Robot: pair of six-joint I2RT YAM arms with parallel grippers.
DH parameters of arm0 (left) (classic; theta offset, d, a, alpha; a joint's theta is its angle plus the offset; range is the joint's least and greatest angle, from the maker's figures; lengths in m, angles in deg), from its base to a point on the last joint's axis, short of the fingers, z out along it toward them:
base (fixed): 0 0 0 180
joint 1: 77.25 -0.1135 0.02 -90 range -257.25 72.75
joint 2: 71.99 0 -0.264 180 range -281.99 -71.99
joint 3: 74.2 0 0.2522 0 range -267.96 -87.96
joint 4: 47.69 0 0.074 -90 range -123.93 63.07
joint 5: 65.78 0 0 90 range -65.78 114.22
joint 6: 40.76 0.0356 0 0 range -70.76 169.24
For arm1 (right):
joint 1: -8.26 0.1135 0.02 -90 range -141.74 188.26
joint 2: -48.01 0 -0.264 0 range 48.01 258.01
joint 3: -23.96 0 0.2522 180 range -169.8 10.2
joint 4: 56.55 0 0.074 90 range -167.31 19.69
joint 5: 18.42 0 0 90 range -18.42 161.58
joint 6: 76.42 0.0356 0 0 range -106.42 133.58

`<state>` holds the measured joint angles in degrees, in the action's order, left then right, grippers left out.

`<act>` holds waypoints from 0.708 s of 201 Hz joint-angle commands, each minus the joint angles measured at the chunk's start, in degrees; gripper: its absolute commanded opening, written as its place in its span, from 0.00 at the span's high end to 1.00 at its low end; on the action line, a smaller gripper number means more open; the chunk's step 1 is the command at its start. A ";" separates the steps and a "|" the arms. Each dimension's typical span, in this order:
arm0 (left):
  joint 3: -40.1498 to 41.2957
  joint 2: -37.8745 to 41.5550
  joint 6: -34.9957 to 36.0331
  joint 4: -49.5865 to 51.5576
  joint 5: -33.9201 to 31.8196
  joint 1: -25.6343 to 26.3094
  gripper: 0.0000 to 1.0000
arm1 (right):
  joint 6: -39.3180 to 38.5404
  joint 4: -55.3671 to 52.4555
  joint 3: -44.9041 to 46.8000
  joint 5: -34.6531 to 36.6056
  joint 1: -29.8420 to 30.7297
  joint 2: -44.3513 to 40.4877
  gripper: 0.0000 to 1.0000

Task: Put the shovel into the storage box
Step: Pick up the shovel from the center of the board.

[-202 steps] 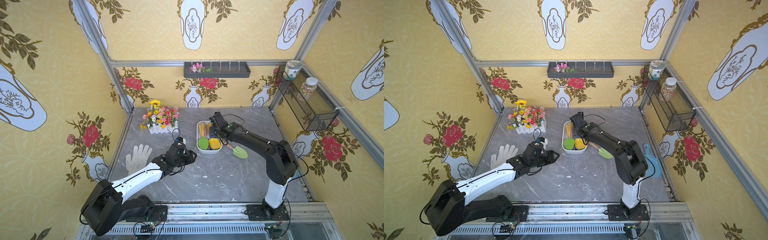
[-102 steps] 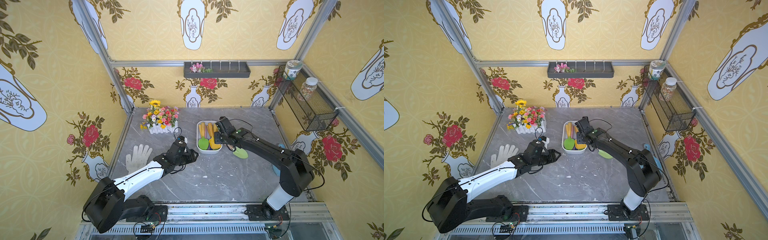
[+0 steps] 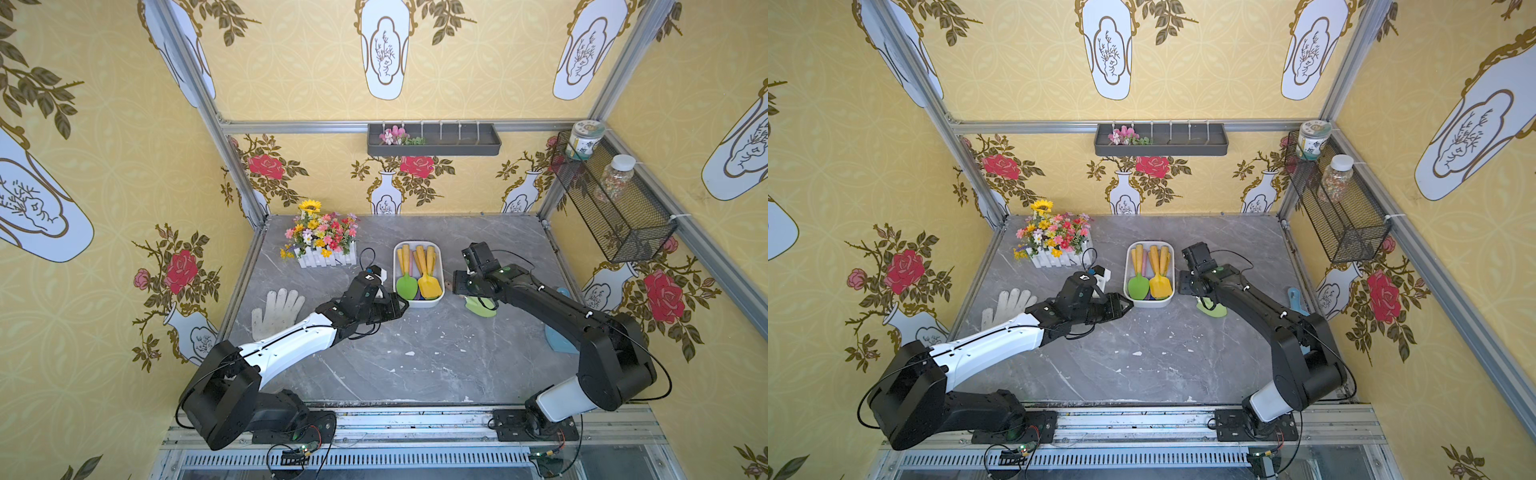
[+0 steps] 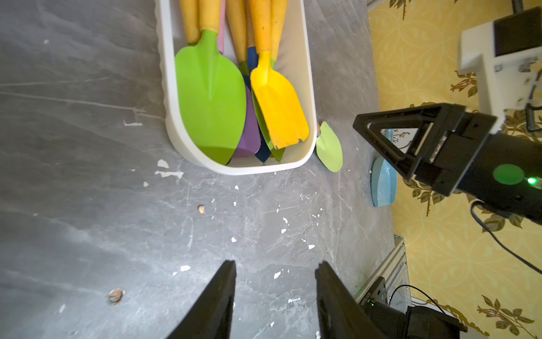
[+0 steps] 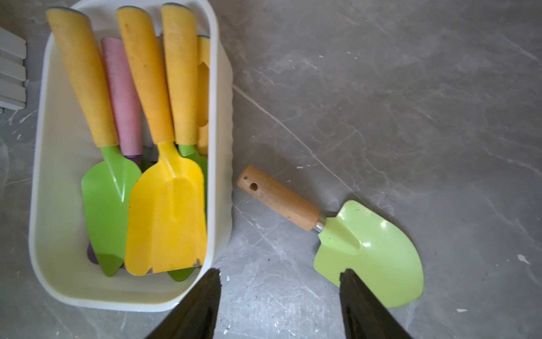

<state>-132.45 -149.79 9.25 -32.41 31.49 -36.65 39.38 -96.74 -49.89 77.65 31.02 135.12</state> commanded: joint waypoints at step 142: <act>0.70 -1.74 1.24 -4.15 5.44 1.59 0.50 | -8.56 1.84 -6.38 -7.35 -5.06 15.74 0.32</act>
<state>-132.49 -151.73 10.19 -35.54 36.58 -35.01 32.78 -95.43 -55.01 70.06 25.49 149.17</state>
